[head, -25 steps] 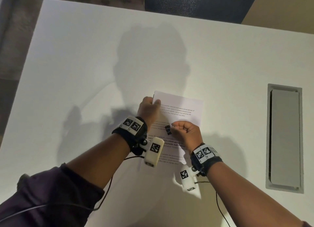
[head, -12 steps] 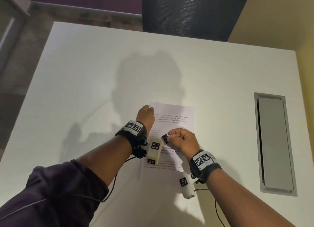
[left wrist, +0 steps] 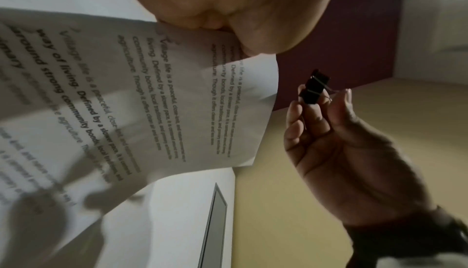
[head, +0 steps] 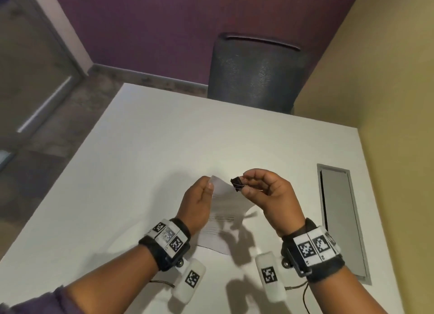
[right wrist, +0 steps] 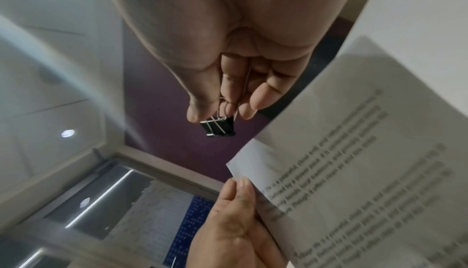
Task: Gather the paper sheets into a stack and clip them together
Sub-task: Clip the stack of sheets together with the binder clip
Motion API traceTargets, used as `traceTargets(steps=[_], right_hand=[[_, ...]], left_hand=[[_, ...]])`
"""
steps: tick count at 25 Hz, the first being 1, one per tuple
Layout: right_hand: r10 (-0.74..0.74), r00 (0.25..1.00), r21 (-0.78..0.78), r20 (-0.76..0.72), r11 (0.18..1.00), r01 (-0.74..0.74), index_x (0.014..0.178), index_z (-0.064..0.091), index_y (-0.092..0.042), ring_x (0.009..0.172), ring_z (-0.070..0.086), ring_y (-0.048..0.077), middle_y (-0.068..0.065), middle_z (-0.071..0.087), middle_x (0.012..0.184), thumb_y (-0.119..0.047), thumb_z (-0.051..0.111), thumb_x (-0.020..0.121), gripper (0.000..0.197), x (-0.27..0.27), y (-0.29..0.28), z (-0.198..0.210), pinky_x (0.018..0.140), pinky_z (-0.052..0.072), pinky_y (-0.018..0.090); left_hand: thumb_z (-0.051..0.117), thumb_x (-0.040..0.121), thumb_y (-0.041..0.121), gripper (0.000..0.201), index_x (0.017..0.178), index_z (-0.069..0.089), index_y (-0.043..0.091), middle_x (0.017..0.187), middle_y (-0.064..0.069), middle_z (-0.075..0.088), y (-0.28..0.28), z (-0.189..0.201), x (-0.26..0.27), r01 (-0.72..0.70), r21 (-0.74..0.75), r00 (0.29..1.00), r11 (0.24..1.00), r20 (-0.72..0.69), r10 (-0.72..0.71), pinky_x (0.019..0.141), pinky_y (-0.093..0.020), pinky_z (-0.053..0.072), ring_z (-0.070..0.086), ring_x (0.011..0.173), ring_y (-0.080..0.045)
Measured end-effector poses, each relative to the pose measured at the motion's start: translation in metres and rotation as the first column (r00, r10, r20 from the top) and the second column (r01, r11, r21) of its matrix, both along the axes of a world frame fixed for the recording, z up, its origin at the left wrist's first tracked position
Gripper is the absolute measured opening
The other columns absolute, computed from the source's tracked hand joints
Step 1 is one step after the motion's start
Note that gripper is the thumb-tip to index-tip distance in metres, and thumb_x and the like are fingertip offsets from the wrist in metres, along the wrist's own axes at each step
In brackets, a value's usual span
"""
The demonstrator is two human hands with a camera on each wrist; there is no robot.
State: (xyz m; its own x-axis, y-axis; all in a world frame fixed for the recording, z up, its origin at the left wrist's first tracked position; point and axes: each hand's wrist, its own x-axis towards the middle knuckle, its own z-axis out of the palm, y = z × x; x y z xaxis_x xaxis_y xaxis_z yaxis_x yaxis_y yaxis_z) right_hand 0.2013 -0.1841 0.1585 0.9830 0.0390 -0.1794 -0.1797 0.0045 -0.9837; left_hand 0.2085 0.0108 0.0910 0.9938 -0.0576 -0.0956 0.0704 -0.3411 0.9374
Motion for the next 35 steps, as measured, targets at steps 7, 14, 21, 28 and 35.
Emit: traceTargets(steps=[7,14,21,28,35], right_hand=[[0.143,0.977,-0.251,0.156,0.963,-0.1,0.093,0.074,-0.016,0.09,0.074,0.019,0.005,0.078,0.091,0.002,0.075,0.081,0.022,-0.033,-0.006,0.06,0.085,0.059,0.032],[0.171,0.947,-0.422,0.273,0.906,-0.042,0.086,0.075,-0.021,0.079,0.074,0.009,-0.004,0.078,0.081,-0.006,0.075,0.084,0.015,-0.051,-0.011,0.094,0.083,0.061,0.039],[0.176,0.939,-0.401,0.297,0.915,-0.044,0.086,0.075,-0.02,0.077,0.073,0.012,-0.002,0.077,0.079,-0.009,0.075,0.084,0.011,-0.076,-0.016,0.107,0.082,0.061,0.041],[0.194,0.932,-0.416,0.305,0.908,-0.053,0.086,0.075,-0.023,0.075,0.073,0.011,-0.004,0.076,0.077,-0.013,0.076,0.083,0.011,-0.091,-0.013,0.108,0.08,0.061,0.043],[0.177,0.931,-0.349,0.318,0.935,-0.059,0.087,0.074,-0.021,0.076,0.074,0.01,-0.003,0.077,0.079,-0.008,0.075,0.084,0.013,-0.104,-0.015,0.108,0.081,0.062,0.039]], left_hand=[[0.036,0.101,0.035,0.03,0.085,0.053,0.018,0.074,0.007,0.056,-0.013,0.057,-0.058,-0.101,0.173,0.96,0.98,0.276,0.051,0.066,-0.041,0.047,0.055,0.07,-0.021],[0.031,0.1,0.039,0.029,0.076,0.04,0.024,0.067,0.007,0.046,-0.018,0.097,-0.091,-0.133,0.293,0.928,0.947,0.373,0.015,0.061,-0.036,0.039,0.046,0.066,-0.017],[0.032,0.101,0.039,0.03,0.079,0.044,0.023,0.072,0.006,0.052,-0.023,0.111,-0.112,-0.139,0.33,0.927,0.934,0.376,0.005,0.062,-0.038,0.042,0.051,0.069,-0.016],[0.029,0.1,0.047,0.034,0.083,0.048,0.026,0.074,0.007,0.056,-0.028,0.122,-0.127,-0.126,0.346,0.912,0.93,0.408,-0.029,0.061,-0.042,0.047,0.055,0.069,-0.015],[0.031,0.097,0.051,0.033,0.079,0.047,0.029,0.069,0.007,0.053,-0.039,0.122,-0.139,-0.148,0.259,0.914,0.955,0.405,0.031,0.062,-0.046,0.047,0.053,0.066,-0.018]])
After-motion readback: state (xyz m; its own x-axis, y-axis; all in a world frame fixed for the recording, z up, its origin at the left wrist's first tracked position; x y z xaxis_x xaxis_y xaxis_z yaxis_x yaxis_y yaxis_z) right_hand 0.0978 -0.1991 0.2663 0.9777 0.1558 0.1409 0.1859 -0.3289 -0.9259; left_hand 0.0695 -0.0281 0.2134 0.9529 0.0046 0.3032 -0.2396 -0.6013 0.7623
